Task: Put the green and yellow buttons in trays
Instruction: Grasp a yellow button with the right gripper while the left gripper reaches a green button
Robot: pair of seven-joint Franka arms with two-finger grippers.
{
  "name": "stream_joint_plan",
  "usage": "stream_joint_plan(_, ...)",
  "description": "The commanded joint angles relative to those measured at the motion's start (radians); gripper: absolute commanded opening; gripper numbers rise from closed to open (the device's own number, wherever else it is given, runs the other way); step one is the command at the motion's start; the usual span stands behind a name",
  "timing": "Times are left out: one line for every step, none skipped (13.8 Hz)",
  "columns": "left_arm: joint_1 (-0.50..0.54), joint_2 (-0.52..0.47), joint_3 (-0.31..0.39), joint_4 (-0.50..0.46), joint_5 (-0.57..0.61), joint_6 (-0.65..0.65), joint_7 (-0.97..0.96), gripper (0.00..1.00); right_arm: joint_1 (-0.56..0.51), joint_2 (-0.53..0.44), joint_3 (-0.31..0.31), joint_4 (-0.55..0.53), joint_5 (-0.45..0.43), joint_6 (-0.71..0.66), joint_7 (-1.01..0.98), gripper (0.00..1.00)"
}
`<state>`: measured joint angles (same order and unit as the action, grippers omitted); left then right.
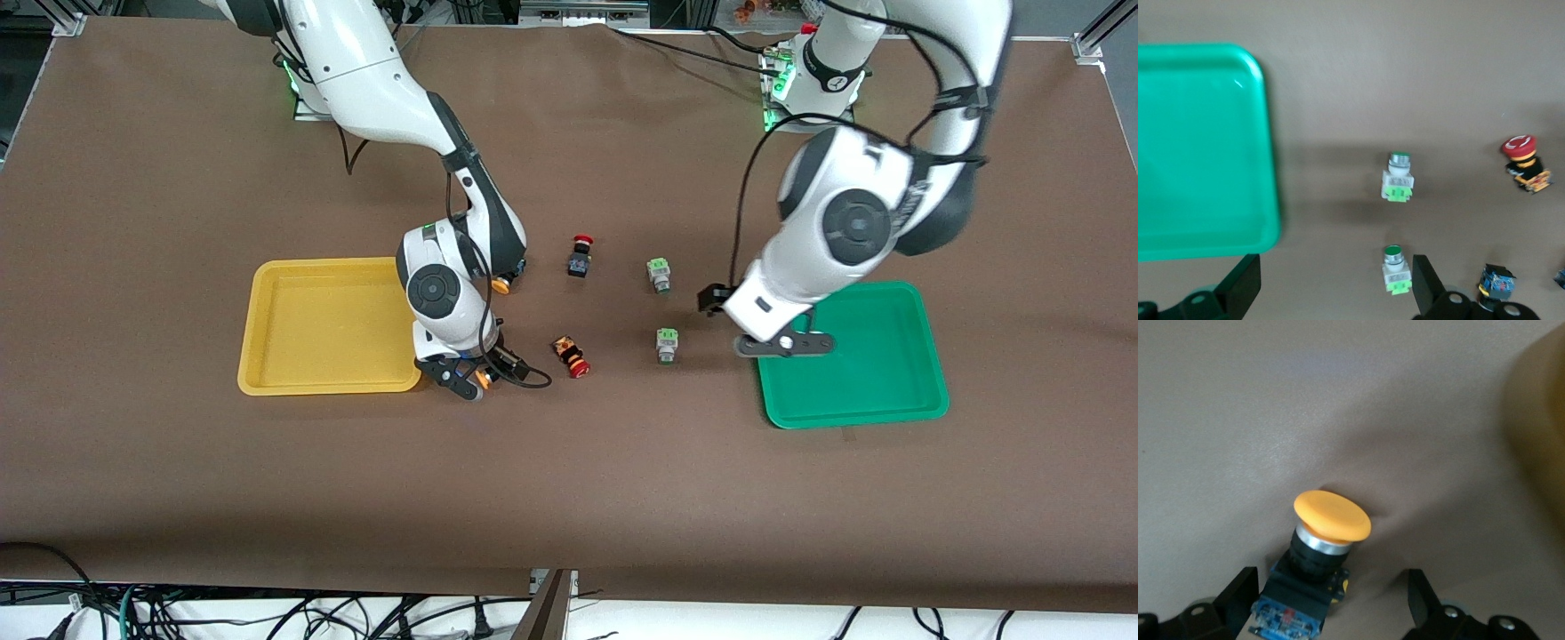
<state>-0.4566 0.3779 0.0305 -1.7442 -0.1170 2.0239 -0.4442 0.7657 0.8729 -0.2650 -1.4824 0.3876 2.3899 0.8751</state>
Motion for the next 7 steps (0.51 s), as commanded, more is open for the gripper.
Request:
stream_joint_plan(-0.094, -0.033, 0.016, -0.152, -0.01, 0.117, -0.157, 1.0, -0.002, 0.017, 0.0, 0.027, 0.019, 0.002, 0.007, 0.96)
stream_joint_plan(-0.121, -0.028, 0.016, -0.185, -0.01, 0.159, -0.201, 1.0, 0.0, 0.018, 0.001, 0.027, 0.019, 0.003, 0.007, 0.85)
stream_joint_plan(-0.144, -0.016, 0.016, -0.208, -0.01, 0.188, -0.226, 1.0, 0.0, 0.017, 0.001, 0.027, 0.019, 0.002, -0.005, 0.66)
stream_joint_plan(-0.155, -0.002, 0.016, -0.225, -0.01, 0.212, -0.263, 1.0, -0.002, 0.009, 0.0, 0.028, 0.016, 0.0, -0.013, 0.42)
stream_joint_plan(-0.174, 0.013, 0.016, -0.242, -0.01, 0.235, -0.289, 1.0, -0.005, 0.0, 0.0, 0.03, 0.01, -0.009, -0.021, 0.23)
stream_joint_plan(-0.194, 0.024, 0.016, -0.268, -0.01, 0.272, -0.294, 1.0, -0.008, -0.017, -0.002, 0.03, 0.005, -0.02, -0.042, 0.06)
stream_joint_plan(-0.197, 0.032, 0.016, -0.299, -0.01, 0.324, -0.3, 1.0, -0.009, -0.031, -0.006, 0.031, 0.004, -0.058, -0.074, 0.0)
